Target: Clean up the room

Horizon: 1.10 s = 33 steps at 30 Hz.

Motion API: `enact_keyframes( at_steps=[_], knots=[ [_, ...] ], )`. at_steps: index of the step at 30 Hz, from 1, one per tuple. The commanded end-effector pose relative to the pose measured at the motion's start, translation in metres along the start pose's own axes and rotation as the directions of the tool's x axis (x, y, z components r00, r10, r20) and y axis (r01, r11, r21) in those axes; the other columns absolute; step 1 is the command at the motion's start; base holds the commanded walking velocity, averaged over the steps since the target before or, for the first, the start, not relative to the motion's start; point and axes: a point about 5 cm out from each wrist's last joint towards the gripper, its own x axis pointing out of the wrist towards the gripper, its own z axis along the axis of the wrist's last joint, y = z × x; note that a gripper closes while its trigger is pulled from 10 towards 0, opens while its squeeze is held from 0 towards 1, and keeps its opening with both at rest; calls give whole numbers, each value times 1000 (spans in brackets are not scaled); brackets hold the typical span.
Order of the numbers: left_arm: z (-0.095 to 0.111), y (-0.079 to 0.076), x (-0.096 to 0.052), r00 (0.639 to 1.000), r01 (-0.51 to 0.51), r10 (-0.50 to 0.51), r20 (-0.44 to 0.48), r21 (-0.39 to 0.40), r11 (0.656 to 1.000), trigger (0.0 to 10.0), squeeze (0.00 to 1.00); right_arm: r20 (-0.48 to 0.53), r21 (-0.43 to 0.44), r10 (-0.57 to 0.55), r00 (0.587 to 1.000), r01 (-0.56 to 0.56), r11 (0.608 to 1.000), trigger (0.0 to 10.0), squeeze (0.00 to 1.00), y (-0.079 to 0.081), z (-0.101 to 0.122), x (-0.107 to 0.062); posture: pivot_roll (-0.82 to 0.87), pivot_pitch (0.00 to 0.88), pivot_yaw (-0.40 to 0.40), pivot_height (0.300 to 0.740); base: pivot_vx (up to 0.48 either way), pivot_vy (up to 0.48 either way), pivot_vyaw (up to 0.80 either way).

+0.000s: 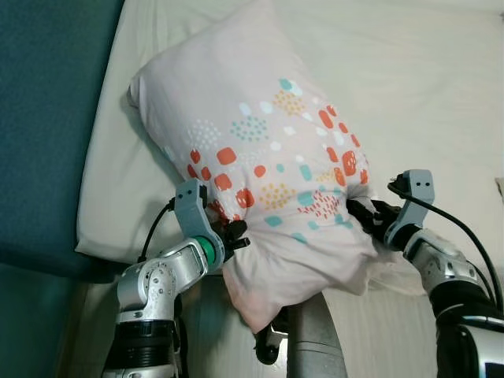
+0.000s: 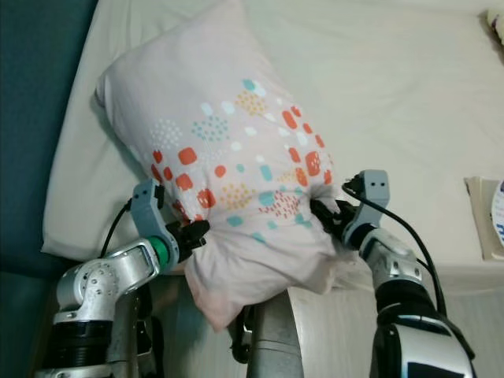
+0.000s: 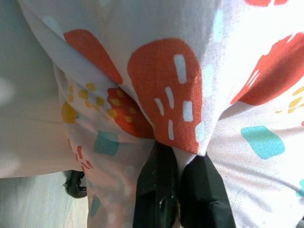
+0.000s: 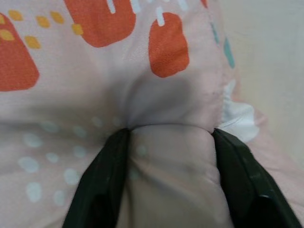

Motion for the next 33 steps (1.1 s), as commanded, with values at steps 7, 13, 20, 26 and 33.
enact_keyframes(
  at_steps=[7, 13, 20, 26, 33],
  knots=[
    [-19, -8, 3, 998, 11, -14, -59, -51, 999, 0, 0, 80, 233, 102, 992, -118, 965, 0, 0, 11, -4, 5, -8, 351, -7, 617, 0, 0, 0],
    [-3, -18, 5, 999, 44, -44, -11, -27, 999, 0, 0, 221, 339, 197, 955, -264, 903, 0, 0, 28, 9, 13, -15, 324, -12, 617, 0, 0, 0],
    [59, -35, -6, 975, 24, -59, 213, 164, 986, 0, 0, 282, 376, 309, 908, -401, 835, 0, 0, 77, 16, 36, -11, 297, -18, 617, 0, 0, 0],
    [149, -54, -46, 849, -92, -125, 513, 377, 921, 0, 0, 365, 347, 446, 817, -564, 749, 10000, 0, 146, 52, 58, 36, 262, -40, 617, 0, 0, 0],
    [208, -80, -95, 636, -323, -231, 736, 526, 787, 0, 0, 503, 246, 598, 624, -767, 593, 10000, 0, 210, 110, 59, 57, 244, -63, 617, 0, 0, 0]
  ],
)
